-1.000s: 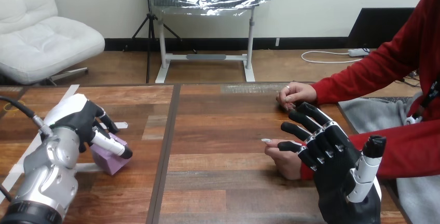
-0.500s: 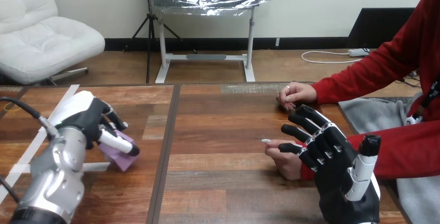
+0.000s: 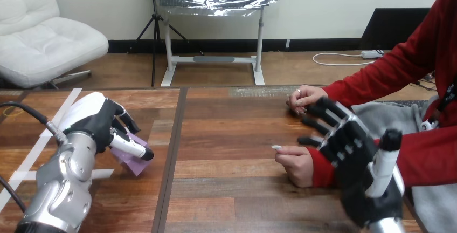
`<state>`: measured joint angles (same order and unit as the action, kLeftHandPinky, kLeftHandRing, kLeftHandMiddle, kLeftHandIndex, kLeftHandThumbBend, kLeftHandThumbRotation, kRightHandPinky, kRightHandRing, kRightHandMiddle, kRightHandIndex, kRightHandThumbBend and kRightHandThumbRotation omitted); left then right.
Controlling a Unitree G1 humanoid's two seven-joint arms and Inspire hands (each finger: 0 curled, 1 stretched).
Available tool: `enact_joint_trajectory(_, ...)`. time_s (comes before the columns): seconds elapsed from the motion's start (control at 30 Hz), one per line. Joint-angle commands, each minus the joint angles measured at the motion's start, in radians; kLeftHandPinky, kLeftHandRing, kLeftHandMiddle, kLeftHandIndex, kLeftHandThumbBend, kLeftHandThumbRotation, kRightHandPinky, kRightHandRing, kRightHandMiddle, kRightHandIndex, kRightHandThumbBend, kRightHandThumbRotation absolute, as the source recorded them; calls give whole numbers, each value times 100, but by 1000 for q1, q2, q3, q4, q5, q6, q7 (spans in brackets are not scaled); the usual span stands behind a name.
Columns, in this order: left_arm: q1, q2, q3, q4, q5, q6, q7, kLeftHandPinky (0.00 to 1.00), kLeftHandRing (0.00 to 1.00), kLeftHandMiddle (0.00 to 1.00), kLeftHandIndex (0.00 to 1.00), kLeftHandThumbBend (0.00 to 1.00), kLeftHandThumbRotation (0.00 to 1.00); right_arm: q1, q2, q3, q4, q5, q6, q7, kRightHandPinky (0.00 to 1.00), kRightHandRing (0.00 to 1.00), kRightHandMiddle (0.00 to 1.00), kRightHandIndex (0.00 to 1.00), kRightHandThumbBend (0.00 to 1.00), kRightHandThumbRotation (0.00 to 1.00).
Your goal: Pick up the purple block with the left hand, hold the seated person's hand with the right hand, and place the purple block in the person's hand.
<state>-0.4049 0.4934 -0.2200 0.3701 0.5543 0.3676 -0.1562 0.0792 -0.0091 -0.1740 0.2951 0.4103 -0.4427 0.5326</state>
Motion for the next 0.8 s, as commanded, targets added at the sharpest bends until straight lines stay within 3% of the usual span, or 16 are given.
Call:
enact_joint_trajectory(0.0, -22, 7, 31, -83, -6, -12, 24, 32, 39, 45, 45, 75, 0, -105, -27, -15, 1, -18, -49, -8, 69, 81, 82, 81, 100, 99)
enact_joint_trajectory(0.3, -4, 3, 43, -163, -16, 22, 3, 32, 39, 45, 46, 74, 0, -164, -75, -39, 3, -108, -110, -86, 73, 81, 82, 81, 99, 100)
enact_joint_trajectory(0.77, 14, 5, 54, -226, -35, 28, -2, 25, 32, 40, 46, 74, 0, -242, -159, -78, -101, -163, -106, -202, 75, 81, 81, 81, 88, 100)
